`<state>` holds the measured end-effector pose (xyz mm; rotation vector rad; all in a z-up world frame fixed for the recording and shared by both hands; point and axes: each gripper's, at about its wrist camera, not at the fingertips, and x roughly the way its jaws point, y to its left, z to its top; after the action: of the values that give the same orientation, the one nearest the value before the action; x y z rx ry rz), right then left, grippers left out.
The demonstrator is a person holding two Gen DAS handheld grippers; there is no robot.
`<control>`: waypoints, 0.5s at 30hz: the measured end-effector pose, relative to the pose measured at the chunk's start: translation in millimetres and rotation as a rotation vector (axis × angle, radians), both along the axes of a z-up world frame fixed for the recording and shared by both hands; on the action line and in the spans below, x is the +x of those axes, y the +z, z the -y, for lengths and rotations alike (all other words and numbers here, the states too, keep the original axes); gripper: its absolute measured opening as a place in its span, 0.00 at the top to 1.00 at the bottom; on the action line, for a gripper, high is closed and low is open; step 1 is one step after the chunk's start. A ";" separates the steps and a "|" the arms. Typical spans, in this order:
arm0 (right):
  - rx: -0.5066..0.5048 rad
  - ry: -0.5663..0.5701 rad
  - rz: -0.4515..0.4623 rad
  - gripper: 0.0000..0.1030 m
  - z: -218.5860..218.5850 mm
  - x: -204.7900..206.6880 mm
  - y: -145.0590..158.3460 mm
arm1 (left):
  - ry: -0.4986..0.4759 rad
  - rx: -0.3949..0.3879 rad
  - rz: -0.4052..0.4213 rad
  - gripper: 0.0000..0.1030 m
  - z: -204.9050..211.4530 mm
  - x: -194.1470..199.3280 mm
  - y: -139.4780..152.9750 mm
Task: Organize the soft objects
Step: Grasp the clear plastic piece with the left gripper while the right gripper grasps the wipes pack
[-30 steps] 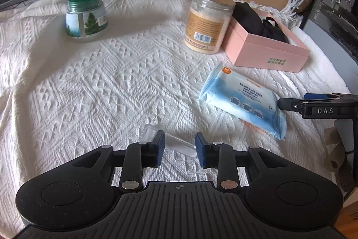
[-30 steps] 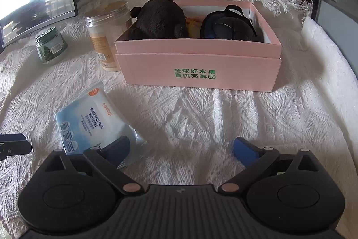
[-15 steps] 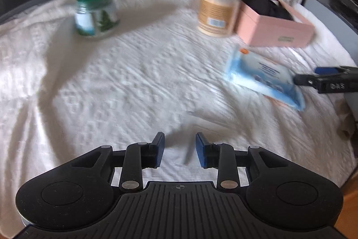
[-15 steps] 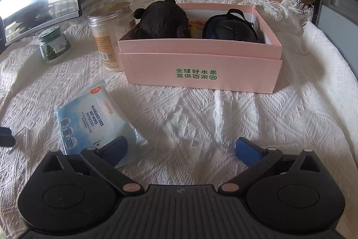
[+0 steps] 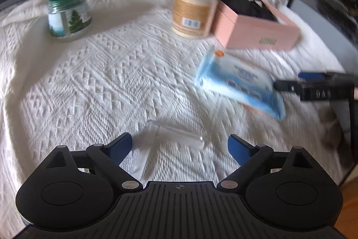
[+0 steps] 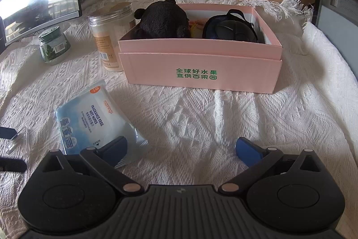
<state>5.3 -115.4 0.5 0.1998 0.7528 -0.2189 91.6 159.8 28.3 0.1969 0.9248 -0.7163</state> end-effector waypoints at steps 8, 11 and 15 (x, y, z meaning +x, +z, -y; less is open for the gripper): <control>0.002 -0.001 -0.030 0.00 -0.1 2.8 1.4 | 0.028 0.010 0.010 0.07 3.3 -1.6 -1.3; -0.005 0.082 -0.061 0.00 0.7 7.9 3.8 | 0.053 0.035 0.028 0.17 3.4 -2.9 0.1; -0.037 0.189 -0.095 0.00 -3.9 21.6 22.5 | 0.099 0.016 0.019 0.34 -4.7 0.3 4.3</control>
<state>26.9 -111.6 22.9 0.0822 0.8559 -0.0628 91.8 164.5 32.7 0.1704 0.9156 -0.6152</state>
